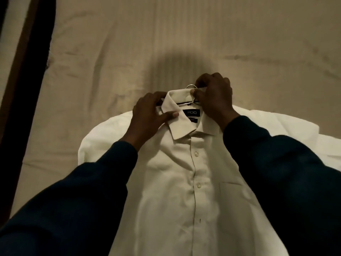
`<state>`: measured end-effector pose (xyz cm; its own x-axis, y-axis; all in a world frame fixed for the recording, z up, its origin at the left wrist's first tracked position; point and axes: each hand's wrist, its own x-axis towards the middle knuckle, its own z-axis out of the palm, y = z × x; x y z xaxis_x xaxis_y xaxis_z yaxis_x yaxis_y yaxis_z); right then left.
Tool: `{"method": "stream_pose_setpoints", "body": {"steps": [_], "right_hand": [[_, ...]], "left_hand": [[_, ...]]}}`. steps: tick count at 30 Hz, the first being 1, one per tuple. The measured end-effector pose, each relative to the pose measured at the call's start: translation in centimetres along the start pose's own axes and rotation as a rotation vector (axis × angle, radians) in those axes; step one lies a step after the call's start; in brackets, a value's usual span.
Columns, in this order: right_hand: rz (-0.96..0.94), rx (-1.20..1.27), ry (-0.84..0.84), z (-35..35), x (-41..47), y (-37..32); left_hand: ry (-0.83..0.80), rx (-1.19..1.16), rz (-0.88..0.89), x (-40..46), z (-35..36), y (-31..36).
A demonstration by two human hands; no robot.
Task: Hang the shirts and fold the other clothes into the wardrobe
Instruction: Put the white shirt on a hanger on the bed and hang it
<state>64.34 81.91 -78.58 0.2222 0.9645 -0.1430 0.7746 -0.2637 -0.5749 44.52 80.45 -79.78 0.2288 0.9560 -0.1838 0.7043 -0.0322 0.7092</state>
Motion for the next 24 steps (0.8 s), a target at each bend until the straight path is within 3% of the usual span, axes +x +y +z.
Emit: {"method": "stream_pose_setpoints", "body": {"steps": [3, 6, 14, 19, 24], "right_hand": [[0.033, 0.225, 0.083, -0.9, -0.4, -0.7], [-0.048, 0.258, 0.224, -3.3, -1.3, -1.4], [-0.345, 0.118, 0.179, -13.2, -6.9, -5.8], [-0.483, 0.068, 0.197, -22.0, -12.5, -11.2], [-0.584, 0.119, 0.280, -30.9, -19.3, -16.7]], "left_hand": [[-0.116, 0.126, 0.046, 0.1, -0.9, 0.5], [-0.100, 0.134, 0.121, 0.4, -2.7, 1.7], [-0.074, -0.050, 0.073, -5.9, -8.0, 9.1], [0.032, -0.052, 0.082, -12.4, -14.3, 17.3], [0.227, 0.135, 0.216, -18.5, -21.1, 25.2]]}}
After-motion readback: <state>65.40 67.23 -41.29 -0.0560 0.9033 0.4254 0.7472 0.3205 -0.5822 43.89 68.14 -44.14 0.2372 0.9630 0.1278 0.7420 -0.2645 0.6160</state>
